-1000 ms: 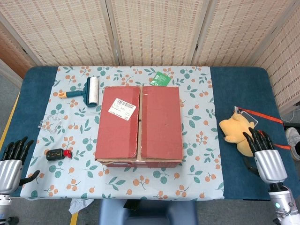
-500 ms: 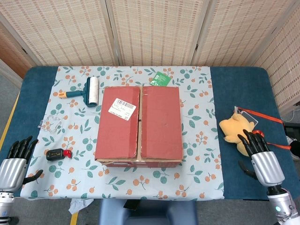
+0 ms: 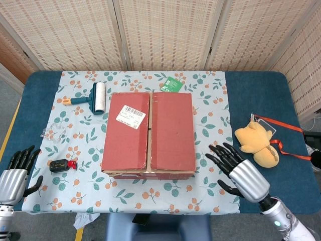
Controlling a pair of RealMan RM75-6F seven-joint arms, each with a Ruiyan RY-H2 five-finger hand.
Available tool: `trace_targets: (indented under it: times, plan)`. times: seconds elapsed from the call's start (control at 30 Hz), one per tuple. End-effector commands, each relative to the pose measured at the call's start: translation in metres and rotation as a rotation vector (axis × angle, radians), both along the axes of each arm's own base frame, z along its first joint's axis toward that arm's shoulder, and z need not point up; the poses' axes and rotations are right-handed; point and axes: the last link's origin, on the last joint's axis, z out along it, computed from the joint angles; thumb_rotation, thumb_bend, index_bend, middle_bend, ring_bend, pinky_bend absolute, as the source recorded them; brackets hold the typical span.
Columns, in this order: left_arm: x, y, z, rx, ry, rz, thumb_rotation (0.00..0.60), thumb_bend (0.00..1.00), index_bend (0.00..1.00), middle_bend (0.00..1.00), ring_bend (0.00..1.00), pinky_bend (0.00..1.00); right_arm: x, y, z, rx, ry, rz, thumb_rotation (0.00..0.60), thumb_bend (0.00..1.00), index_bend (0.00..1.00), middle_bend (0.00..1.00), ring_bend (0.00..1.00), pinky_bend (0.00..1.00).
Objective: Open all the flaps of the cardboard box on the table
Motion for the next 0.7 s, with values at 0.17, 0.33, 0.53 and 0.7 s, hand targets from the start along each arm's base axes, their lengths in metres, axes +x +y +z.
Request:
trace_targets:
  times: [0.17, 0.33, 0.53, 0.7]
  plan:
    - [0.000, -0.003, 0.002, -0.003, -0.014, -0.011, 0.600, 0.48, 0.00, 0.00, 0.00, 0.00, 0.047, -0.012, -0.028, 0.062, 0.000, 0.155, 0.600, 0.41, 0.00, 0.00, 0.00, 0.00]
    - [0.001, -0.005, 0.006, -0.005, -0.052, -0.016, 0.600, 0.48, 0.00, 0.00, 0.00, 0.00, 0.068, -0.024, -0.046, 0.062, 0.016, 0.193, 0.600, 0.41, 0.00, 0.00, 0.00, 0.00]
    - [0.001, -0.005, 0.009, -0.015, -0.080, -0.022, 0.600, 0.48, 0.00, 0.00, 0.00, 0.00, 0.087, -0.038, -0.067, 0.090, 0.051, 0.208, 0.600, 0.41, 0.00, 0.00, 0.00, 0.00]
    - [-0.001, -0.005, 0.012, -0.016, -0.086, -0.028, 0.600, 0.48, 0.00, 0.00, 0.00, 0.00, 0.100, -0.047, -0.082, 0.095, 0.050, 0.223, 0.600, 0.41, 0.00, 0.00, 0.00, 0.00]
